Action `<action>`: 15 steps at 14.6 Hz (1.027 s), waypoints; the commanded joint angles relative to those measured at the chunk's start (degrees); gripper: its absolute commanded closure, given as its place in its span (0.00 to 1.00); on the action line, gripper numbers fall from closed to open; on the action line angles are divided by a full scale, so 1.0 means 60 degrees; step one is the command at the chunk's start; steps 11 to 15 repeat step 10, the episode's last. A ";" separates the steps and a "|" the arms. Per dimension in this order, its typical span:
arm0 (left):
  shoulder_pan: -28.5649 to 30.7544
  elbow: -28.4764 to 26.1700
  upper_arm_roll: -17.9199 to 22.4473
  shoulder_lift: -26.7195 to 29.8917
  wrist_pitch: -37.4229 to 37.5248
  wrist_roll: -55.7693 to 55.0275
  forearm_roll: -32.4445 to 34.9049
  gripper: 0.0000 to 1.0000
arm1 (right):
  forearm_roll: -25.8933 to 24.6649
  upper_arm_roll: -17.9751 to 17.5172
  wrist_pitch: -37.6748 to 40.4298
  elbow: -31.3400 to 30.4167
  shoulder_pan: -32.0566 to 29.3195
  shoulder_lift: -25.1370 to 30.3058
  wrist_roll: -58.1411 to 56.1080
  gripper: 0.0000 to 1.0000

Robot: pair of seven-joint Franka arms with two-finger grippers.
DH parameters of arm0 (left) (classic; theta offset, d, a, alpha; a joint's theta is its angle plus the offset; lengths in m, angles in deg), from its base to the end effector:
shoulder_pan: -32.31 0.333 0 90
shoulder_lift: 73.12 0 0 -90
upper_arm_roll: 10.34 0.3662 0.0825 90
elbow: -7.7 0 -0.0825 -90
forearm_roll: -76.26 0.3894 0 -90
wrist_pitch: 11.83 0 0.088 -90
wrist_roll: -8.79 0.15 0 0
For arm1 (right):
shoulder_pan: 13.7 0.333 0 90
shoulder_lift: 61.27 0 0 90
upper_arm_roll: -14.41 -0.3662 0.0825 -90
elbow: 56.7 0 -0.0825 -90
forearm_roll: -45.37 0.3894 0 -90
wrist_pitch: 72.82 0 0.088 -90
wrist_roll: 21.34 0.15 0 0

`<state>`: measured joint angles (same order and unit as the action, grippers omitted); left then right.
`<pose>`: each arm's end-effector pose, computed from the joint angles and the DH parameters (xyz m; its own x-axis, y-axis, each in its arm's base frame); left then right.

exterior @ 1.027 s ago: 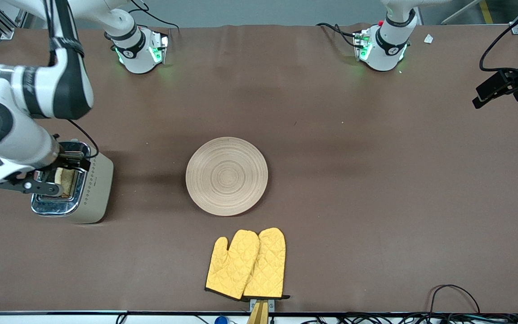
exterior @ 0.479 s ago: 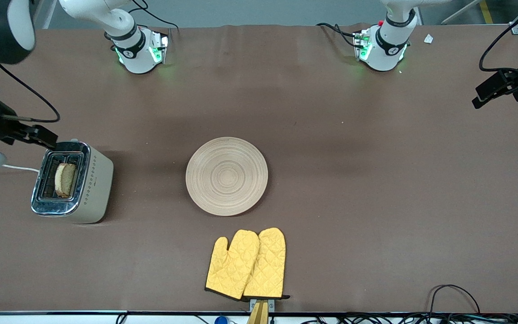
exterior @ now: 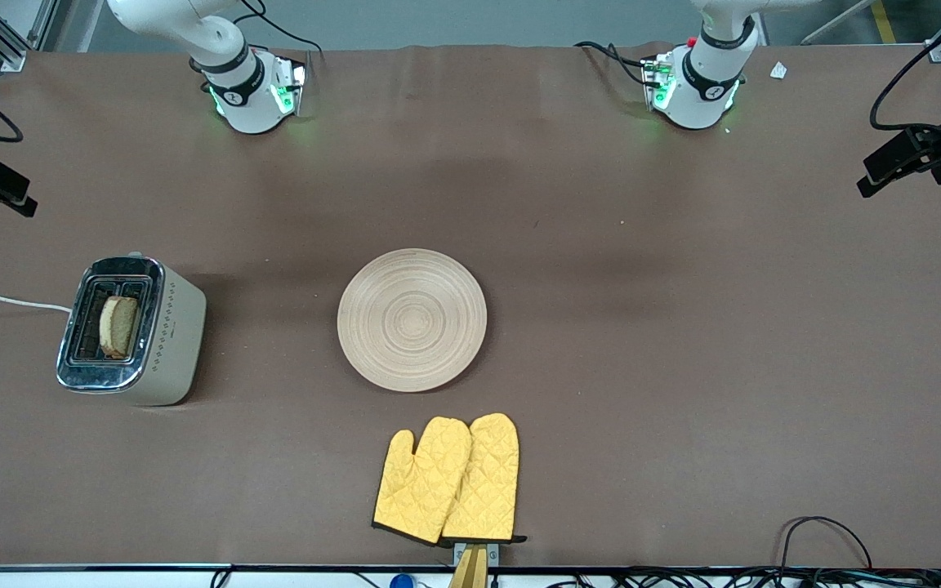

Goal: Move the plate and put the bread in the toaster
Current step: 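Open the right gripper and raise it away from the toaster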

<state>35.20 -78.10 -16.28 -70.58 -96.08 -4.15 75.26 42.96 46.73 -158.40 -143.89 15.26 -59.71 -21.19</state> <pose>0.5329 -0.0327 0.6816 0.9853 0.1700 0.0138 0.1698 -0.9853 0.0162 0.5421 -0.0431 0.6609 0.9979 -0.0642 -0.0050 -0.0641 -0.9976 0.0274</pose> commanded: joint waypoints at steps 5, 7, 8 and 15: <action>0.0002 0.0032 -0.0020 -0.0059 0.0053 0.0121 0.0035 0.00 | 0.0197 -0.3995 -0.0868 -0.1932 -0.4123 0.1219 -0.0071 0.00; -0.0013 0.0032 -0.0034 -0.0059 0.0053 0.0121 0.0035 0.00 | 0.0691 -0.3996 -0.0941 -0.1903 -0.4196 0.1205 -0.0099 0.00; 0.0002 0.0032 -0.0049 -0.0059 0.0067 0.0121 0.0035 0.00 | 0.0941 -0.3996 -0.0956 -0.1902 -0.4312 0.1176 -0.0099 0.00; 0.0016 0.0032 -0.0049 -0.0059 0.0067 0.0121 0.0035 0.00 | 0.0958 -0.4010 -0.0854 -0.1902 -0.4343 0.1161 -0.0114 0.00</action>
